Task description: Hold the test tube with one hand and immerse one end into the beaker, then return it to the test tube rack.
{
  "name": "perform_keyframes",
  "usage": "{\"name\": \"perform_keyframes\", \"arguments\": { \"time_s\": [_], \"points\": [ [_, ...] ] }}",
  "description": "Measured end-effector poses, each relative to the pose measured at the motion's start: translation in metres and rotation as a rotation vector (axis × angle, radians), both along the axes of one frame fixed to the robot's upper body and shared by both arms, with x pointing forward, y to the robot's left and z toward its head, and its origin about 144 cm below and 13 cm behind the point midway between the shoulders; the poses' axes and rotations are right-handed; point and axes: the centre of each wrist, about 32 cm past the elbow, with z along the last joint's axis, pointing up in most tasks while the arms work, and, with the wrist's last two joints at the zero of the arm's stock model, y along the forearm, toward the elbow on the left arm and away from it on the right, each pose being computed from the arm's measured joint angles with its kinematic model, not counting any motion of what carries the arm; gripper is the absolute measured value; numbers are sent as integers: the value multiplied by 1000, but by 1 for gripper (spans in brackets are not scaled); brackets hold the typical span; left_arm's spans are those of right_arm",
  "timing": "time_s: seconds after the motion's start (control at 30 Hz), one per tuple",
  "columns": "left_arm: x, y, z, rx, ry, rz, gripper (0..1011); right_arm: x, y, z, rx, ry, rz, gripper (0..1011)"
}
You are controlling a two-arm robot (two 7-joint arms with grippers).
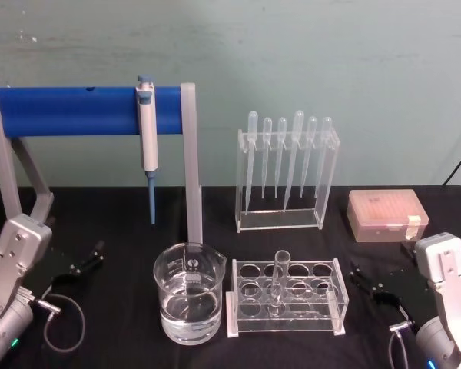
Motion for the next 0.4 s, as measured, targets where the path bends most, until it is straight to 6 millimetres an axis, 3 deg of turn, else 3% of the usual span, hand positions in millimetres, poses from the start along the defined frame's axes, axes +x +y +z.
{"name": "perform_keyframes", "arguments": {
  "time_s": [0.4],
  "points": [
    [0, 0, 0, 0, 0, 0, 1000, -1, -1, 1, 1, 1, 0, 1004]
  ]
}}
